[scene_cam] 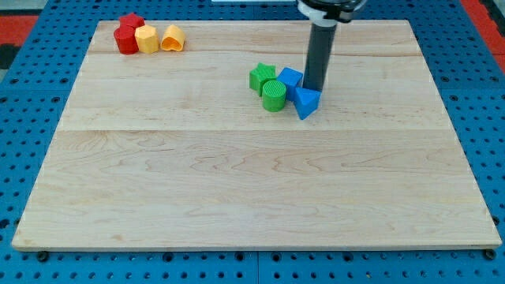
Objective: Slightly push the blue triangle into the group of blocks
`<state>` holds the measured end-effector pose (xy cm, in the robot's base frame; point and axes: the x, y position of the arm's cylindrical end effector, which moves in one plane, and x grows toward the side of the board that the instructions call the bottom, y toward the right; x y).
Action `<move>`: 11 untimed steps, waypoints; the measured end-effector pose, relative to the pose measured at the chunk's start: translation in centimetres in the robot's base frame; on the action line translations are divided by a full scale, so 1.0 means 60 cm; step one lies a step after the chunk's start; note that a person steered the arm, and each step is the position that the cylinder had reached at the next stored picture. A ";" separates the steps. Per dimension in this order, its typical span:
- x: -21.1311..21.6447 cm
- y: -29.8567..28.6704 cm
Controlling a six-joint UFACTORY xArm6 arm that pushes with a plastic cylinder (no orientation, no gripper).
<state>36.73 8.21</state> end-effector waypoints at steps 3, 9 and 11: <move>0.070 0.123; 0.104 0.047; 0.077 0.031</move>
